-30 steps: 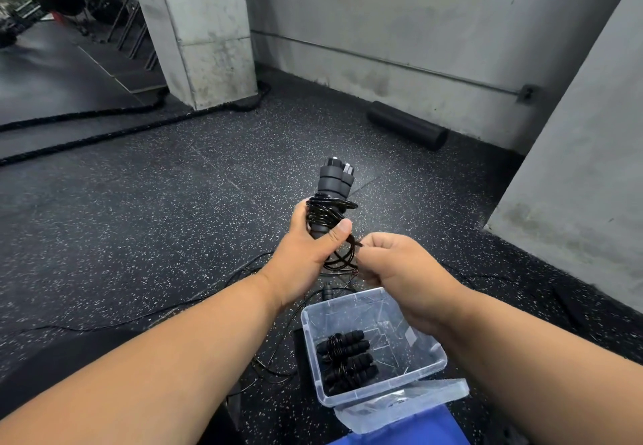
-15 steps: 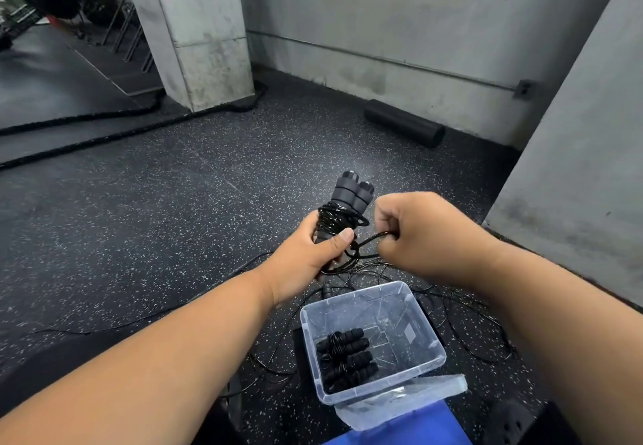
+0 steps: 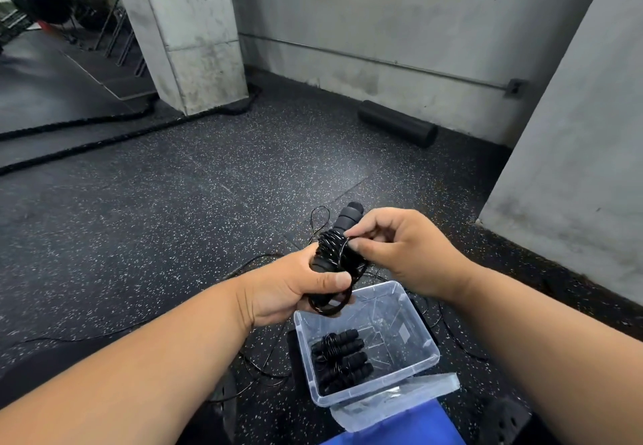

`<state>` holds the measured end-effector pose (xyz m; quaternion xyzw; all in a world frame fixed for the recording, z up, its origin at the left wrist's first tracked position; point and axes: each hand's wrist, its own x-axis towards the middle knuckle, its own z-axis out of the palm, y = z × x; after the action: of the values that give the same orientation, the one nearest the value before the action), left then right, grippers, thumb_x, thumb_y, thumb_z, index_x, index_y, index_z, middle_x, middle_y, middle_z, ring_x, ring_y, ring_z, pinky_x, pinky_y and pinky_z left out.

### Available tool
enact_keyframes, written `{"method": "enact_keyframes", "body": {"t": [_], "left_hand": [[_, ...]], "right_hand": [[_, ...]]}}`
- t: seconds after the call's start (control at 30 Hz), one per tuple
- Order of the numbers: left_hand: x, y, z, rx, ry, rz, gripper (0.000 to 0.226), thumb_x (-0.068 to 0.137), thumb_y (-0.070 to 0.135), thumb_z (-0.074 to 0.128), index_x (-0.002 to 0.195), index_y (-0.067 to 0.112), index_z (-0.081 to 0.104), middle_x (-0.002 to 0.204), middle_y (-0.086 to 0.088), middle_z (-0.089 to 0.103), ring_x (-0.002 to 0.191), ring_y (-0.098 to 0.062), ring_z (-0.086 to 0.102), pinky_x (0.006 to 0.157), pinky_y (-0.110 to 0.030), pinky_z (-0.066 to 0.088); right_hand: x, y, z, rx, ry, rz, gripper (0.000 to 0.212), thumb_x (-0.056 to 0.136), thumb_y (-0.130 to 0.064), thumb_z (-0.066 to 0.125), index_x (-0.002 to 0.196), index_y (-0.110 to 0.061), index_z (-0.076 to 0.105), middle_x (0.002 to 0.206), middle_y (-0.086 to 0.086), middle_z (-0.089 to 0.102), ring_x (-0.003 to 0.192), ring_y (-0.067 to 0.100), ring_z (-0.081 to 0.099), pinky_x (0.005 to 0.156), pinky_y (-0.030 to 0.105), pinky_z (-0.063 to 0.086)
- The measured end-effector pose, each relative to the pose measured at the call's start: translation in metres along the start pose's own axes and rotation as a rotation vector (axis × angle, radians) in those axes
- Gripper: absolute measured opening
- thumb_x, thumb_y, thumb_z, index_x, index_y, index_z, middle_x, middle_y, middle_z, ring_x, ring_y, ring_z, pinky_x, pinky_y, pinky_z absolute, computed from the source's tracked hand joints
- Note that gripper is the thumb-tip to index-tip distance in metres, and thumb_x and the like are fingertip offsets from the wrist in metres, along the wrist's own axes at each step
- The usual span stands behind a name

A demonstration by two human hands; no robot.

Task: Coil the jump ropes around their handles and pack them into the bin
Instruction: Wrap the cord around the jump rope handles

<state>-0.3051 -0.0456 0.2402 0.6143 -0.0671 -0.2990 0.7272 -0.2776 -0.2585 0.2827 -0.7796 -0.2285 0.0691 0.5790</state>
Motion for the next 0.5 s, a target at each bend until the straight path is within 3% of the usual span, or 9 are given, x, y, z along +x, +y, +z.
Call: {"method": "enact_keyframes", "body": {"t": [0.07,0.2,0.37,0.5], "left_hand": [[0.0,0.002,0.003,0.029,0.047,0.022,0.076,0.077,0.014,0.086,0.144,0.015,0.05,0.117,-0.012,0.067,0.107,-0.029,0.067,0.083,-0.039,0.06],[0.001,0.003,0.007,0.07,0.126,0.055,0.062,0.08,0.016,0.087,0.133,0.013,0.056,0.113,-0.013,0.07,0.106,-0.024,0.067,0.097,-0.043,0.055],[0.004,0.003,0.003,0.107,0.221,0.07,0.078,0.071,0.012,0.095,0.135,0.017,0.051,0.113,-0.009,0.068,0.095,-0.013,0.07,0.08,-0.031,0.06],[0.001,0.002,0.002,0.199,0.217,0.074,0.089,0.069,0.015,0.098,0.14,0.026,0.045,0.123,-0.011,0.068,0.099,-0.009,0.072,0.086,-0.036,0.062]], "right_hand": [[-0.002,0.002,0.005,-0.016,0.028,0.007,0.008,0.092,-0.001,0.073,0.092,-0.009,0.076,0.059,-0.016,0.063,0.054,-0.003,0.05,0.058,0.014,0.044],[-0.001,0.006,0.012,-0.04,0.114,-0.008,0.008,0.091,-0.005,0.076,0.089,-0.013,0.075,0.06,-0.019,0.06,0.055,-0.002,0.047,0.057,0.014,0.043],[0.002,0.007,0.011,-0.051,0.09,0.007,0.01,0.089,-0.007,0.078,0.085,-0.016,0.075,0.059,-0.016,0.06,0.057,0.003,0.048,0.058,0.015,0.043],[0.005,0.012,0.01,0.077,0.073,0.044,0.01,0.088,-0.002,0.078,0.087,-0.013,0.076,0.074,-0.001,0.074,0.068,0.008,0.063,0.069,0.02,0.054]]}}
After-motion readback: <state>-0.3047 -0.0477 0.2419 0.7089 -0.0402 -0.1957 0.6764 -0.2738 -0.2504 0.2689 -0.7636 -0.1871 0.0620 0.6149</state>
